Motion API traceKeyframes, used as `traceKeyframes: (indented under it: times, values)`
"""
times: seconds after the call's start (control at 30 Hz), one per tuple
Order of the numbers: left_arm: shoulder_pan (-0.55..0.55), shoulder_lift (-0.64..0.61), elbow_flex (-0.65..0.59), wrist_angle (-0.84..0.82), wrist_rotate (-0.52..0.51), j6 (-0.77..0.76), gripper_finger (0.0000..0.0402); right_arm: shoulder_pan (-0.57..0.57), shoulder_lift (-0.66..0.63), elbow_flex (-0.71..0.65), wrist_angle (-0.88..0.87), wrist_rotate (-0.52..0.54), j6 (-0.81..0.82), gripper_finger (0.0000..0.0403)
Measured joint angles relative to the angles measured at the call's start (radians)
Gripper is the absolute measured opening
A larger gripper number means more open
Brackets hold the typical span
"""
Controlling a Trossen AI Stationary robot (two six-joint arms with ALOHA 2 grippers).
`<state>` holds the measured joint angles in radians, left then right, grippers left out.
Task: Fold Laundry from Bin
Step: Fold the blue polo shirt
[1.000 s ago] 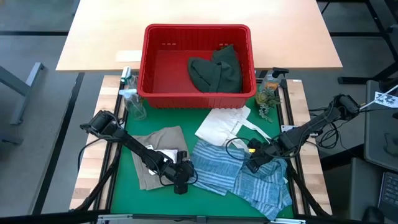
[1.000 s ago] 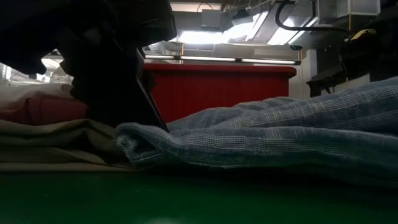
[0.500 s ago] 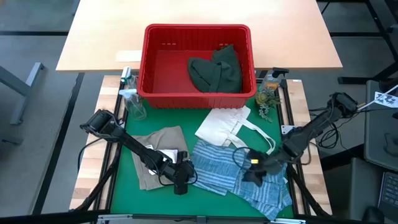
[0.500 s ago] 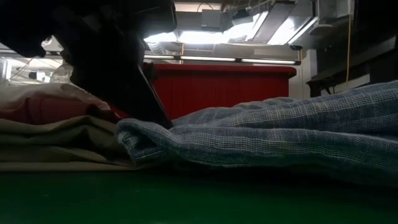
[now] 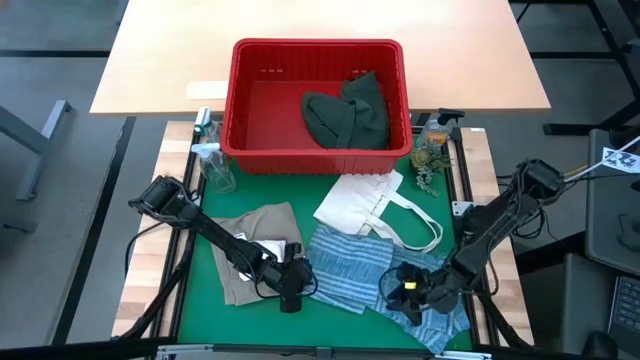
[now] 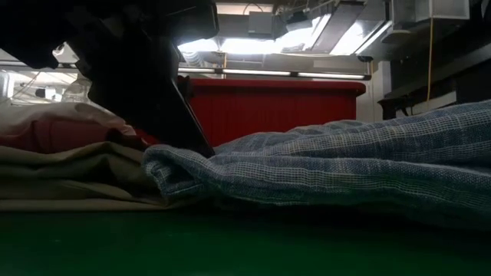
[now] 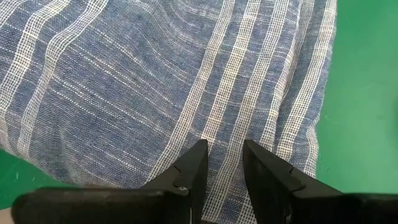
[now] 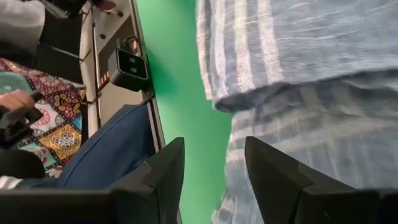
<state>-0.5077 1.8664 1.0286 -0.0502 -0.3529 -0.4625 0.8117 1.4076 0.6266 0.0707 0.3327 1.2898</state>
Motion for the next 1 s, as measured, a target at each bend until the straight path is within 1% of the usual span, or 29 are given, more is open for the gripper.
traceKeyframes:
  times: [0.23,0.5,0.6,0.7,0.77,0.83,0.93,1.0]
  values:
    - [0.001,0.0,0.0,0.0,-0.001,-0.001,0.0097,-0.002,0.096,0.0,0.101,0.1,-0.042,0.017]
    - [0.001,-0.001,0.001,0.0,-0.001,-0.001,0.0097,-0.009,0.129,0.0,0.152,0.176,-0.041,0.017]
    - [0.001,-0.001,0.001,0.0,-0.001,-0.001,0.0097,-0.027,0.148,0.0,0.181,0.176,-0.042,0.017]
    - [0.001,-0.001,0.001,0.0,-0.002,-0.004,0.0097,-0.05,0.174,0.0,0.195,0.142,-0.042,0.0167]
    - [0.001,-0.001,0.001,0.0,-0.001,-0.006,0.0097,-0.065,0.192,0.0,0.216,0.113,-0.042,0.0155]
    - [0.001,-0.001,0.001,0.0,-0.001,-0.006,0.0097,-0.069,0.198,0.0,0.222,0.085,-0.042,0.0129]
    - [0.001,-0.001,0.001,0.0,-0.001,-0.006,0.0097,-0.066,0.198,0.011,0.225,0.067,-0.042,0.007]
    - [0.001,-0.001,0.001,0.0,-0.001,-0.007,0.0097,-0.065,0.198,0.02,0.223,0.022,-0.042,0.0025]
